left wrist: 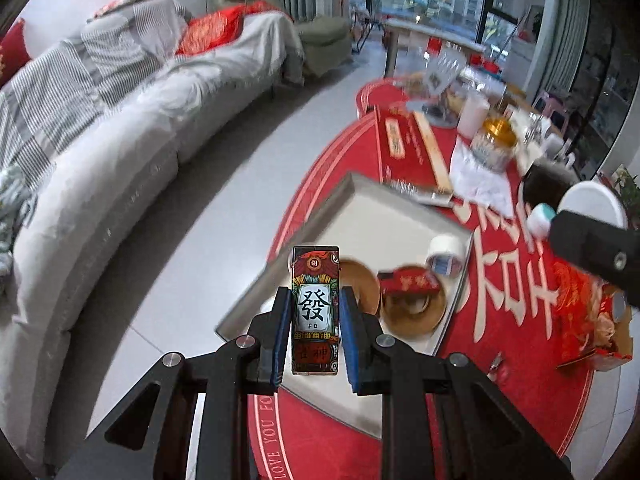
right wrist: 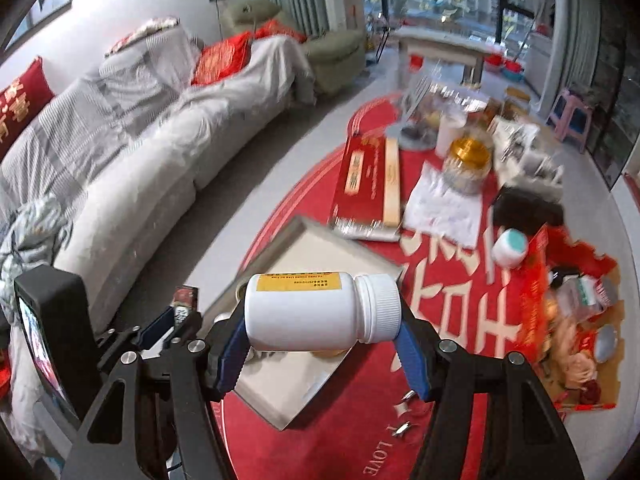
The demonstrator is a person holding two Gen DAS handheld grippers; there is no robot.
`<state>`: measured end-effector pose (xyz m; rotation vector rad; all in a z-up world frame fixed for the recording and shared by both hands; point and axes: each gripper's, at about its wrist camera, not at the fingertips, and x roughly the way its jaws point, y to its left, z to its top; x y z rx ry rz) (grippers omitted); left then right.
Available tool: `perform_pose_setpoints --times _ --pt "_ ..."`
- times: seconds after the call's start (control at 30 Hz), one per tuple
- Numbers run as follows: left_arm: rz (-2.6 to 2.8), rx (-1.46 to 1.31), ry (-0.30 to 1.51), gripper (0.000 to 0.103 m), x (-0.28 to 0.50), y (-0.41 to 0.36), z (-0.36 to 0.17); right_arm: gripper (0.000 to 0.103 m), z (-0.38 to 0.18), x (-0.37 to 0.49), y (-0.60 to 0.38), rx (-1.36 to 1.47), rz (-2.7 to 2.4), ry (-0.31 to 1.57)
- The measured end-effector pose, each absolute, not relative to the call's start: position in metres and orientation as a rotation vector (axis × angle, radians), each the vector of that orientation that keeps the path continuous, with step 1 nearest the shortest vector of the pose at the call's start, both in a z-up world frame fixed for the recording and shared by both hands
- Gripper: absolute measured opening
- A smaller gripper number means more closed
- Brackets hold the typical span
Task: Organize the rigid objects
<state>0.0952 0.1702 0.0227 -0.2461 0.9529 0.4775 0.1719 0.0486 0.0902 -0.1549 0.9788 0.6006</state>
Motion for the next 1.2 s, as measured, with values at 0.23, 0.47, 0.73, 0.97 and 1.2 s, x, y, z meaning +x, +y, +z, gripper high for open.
perform_pose_setpoints --times 0.23,0.47,0.73,0.97,1.2 --pt "0.479 -0.270 1.019 0.026 0.101 0.174 -0.009 0.066 0.053 0.178 0.054 -0.181 0.583 1.061" --pt "0.476 -0.275 1.042 0.026 0.102 0.175 -0.020 0.066 0.034 0.186 0.051 -0.175 0.568 1.110" --pt "0.460 -0.278 1.074 0.026 0.102 0.169 -0.034 0.066 0.019 0.185 0.047 -0.181 0.556 1.143" --pt "0.447 -0.265 1.090 0.026 0.098 0.168 -0.042 0.066 0.004 0.183 0.045 -0.186 0.553 1.174" --pt "0.450 -0.284 1.113 0.026 0.092 0.170 -0.054 0.066 -0.013 0.183 0.042 -0.187 0.541 1.212"
